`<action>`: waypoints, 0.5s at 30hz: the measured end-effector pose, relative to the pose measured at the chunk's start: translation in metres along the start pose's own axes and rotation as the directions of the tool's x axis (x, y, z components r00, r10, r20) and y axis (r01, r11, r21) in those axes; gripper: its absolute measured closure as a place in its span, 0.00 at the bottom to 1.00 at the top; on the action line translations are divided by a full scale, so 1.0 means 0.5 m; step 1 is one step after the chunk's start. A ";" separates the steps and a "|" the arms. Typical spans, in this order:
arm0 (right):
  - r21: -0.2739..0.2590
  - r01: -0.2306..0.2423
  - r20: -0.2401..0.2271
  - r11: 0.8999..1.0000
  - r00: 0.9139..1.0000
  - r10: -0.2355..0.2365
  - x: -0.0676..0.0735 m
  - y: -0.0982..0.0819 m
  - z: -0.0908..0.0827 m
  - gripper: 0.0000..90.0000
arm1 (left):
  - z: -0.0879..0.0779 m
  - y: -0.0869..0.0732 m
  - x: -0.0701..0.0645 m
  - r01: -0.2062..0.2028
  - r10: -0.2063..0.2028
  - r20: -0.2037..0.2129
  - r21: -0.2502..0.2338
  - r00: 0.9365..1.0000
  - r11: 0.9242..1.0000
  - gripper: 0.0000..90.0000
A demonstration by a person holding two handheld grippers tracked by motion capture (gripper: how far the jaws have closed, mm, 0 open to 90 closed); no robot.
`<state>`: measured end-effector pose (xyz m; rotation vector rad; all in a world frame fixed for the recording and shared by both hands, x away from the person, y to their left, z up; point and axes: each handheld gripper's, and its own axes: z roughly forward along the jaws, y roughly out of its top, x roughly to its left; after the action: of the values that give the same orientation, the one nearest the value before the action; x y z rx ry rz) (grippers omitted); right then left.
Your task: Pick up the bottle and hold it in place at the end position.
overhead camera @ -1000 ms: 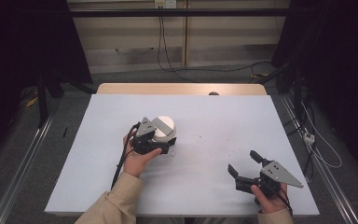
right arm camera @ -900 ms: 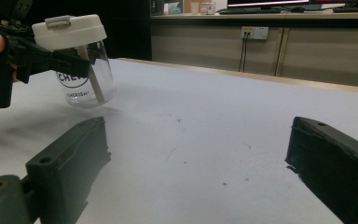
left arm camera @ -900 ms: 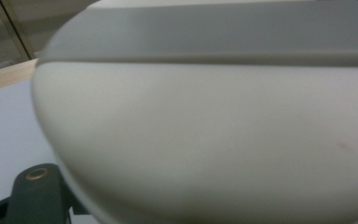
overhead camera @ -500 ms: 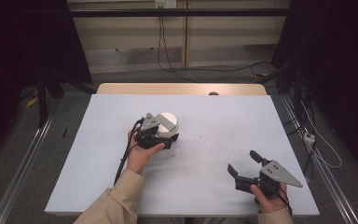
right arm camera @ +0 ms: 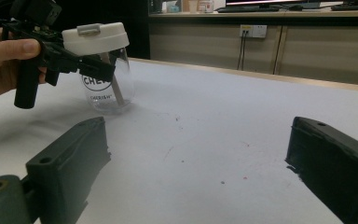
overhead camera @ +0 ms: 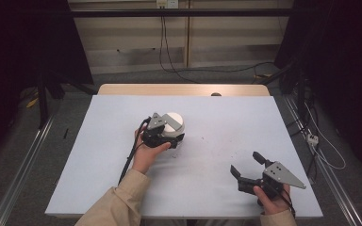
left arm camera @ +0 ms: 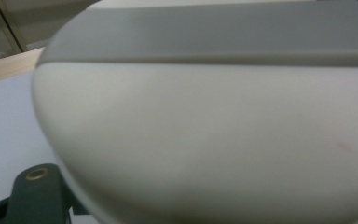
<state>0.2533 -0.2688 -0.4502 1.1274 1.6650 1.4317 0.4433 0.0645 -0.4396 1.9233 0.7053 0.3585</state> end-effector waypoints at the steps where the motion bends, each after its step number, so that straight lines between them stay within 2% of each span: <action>1: 0.000 0.000 -0.001 1.000 1.000 0.000 0.000 0.000 0.000 0.05 | 0.002 0.000 0.001 0.000 0.000 0.006 0.009 1.000 1.000 0.21; 5: 0.000 0.000 -0.002 1.000 1.000 0.000 0.000 0.000 0.001 0.05 | 0.010 0.009 -0.002 -0.014 0.014 0.023 0.020 1.000 1.000 0.21; 15: 0.002 -0.005 0.003 1.000 1.000 0.005 -0.003 -0.001 0.000 0.05 | 0.028 0.012 -0.004 -0.020 0.019 0.029 0.036 0.999 0.999 0.21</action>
<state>0.2538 -0.2702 -0.4510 1.1348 1.6635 1.4308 0.4511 0.0512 -0.4406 1.9671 0.6790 0.3321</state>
